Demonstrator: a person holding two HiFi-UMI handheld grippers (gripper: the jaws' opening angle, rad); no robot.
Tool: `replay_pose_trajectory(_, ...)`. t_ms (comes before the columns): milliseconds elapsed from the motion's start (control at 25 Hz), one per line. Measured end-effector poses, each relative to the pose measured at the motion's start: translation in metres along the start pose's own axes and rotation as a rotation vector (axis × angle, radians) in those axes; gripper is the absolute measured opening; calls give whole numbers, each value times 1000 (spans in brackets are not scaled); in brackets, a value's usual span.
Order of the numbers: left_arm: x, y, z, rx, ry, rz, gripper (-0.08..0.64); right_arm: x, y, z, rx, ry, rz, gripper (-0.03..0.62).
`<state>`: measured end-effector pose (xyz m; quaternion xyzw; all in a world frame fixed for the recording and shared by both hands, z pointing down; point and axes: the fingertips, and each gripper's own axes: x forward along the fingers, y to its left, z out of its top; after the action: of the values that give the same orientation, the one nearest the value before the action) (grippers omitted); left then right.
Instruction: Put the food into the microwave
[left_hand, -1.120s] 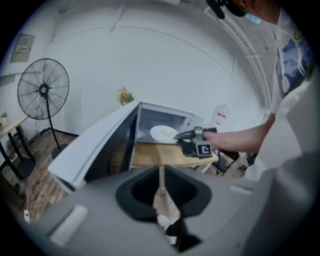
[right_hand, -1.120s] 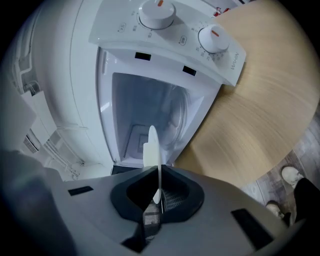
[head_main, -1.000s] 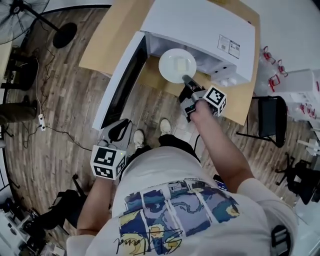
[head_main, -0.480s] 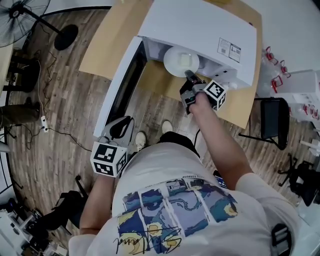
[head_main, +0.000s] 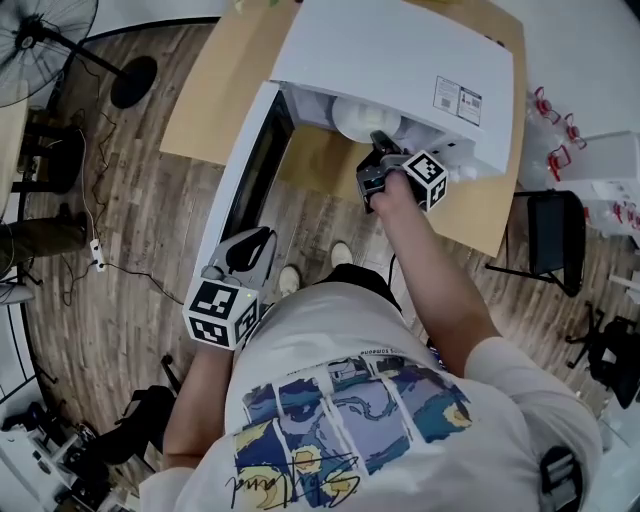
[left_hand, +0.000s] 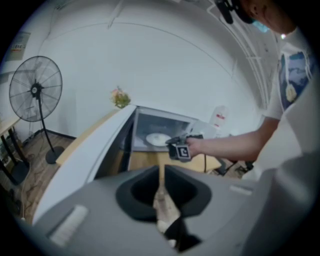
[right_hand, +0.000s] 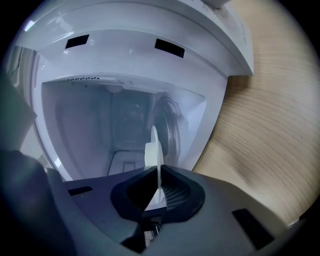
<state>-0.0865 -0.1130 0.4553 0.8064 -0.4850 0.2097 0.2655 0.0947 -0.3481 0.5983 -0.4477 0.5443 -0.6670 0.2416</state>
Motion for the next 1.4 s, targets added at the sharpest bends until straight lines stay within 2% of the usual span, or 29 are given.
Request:
replay_pose_trajectory(200,6,-2,5,10,-3,-24,38,7,0,5,-51,-30,-24,15)
replay_pose_trajectory(360,9,-2,9,10,-4,-46,38,10,3,7,-128,-43,-45,31)
replay_pose_trajectory(480,10,-3,9,13,-2,-62,37,11,7,7,-228,-40,-68,75)
replay_pose_trajectory(680,8,-3,8,23,4,-83,37,12,14,9,-459,-20,-136,129)
replay_pose_trajectory(920,6,-3,8,41,8,-105,34,12,18,4,-622,25,-204,167)
replay_pose_trajectory(1400,0,-1,8,62,-2,-149,32,5,11,-4,-725,85,-300,221)
